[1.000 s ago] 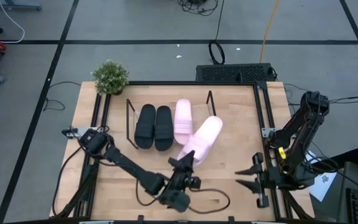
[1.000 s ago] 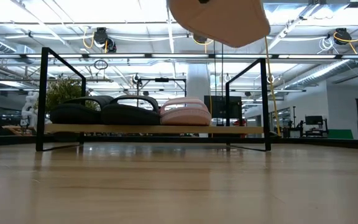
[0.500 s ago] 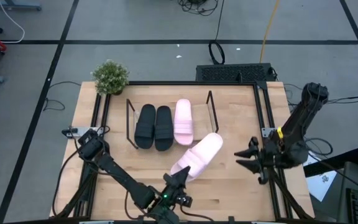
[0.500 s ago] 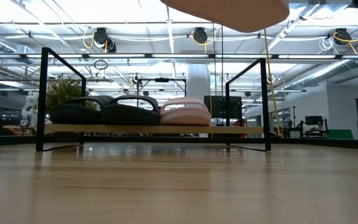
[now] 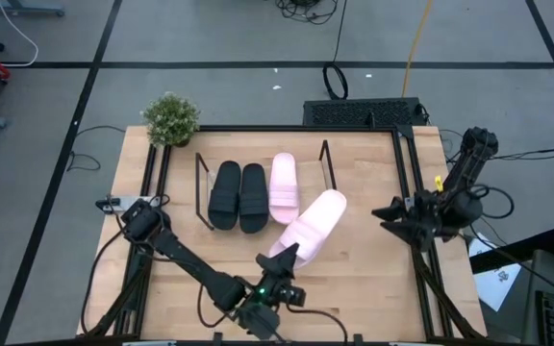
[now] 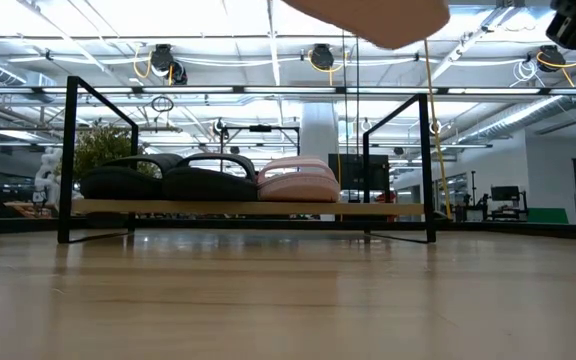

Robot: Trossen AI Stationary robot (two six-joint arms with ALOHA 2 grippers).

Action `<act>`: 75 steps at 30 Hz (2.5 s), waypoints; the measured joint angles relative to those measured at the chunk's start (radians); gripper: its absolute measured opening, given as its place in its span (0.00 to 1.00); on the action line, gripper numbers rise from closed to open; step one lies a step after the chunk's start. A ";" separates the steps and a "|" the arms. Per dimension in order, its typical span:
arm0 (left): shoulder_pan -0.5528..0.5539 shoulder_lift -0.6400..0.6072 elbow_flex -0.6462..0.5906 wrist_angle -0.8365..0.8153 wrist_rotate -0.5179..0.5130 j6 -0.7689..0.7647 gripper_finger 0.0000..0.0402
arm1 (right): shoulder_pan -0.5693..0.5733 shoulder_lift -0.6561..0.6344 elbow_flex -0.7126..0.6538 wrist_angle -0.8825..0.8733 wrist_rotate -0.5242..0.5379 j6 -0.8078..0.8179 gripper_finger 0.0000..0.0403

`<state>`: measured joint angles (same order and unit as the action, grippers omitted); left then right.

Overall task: Pick and place slides into the shelf
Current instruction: Put the pink pair of slide on the shelf

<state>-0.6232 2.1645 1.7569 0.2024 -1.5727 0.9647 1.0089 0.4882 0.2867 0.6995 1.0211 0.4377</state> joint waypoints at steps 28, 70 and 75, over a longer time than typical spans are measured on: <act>0.158 0.000 0.166 -0.015 0.132 0.196 0.00 | -0.341 0.306 0.000 0.264 -0.161 0.212 0.69; 0.144 -0.008 0.165 0.167 0.196 0.377 0.00 | -0.612 0.348 0.001 0.423 -0.234 0.390 0.25; 0.137 -0.008 0.165 0.167 0.211 0.375 0.03 | -0.616 0.349 0.001 0.425 -0.242 0.391 0.13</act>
<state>-0.4858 2.1567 1.9222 0.3695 -1.3620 1.3398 0.3927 0.8368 0.2878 1.1244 0.7788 0.8288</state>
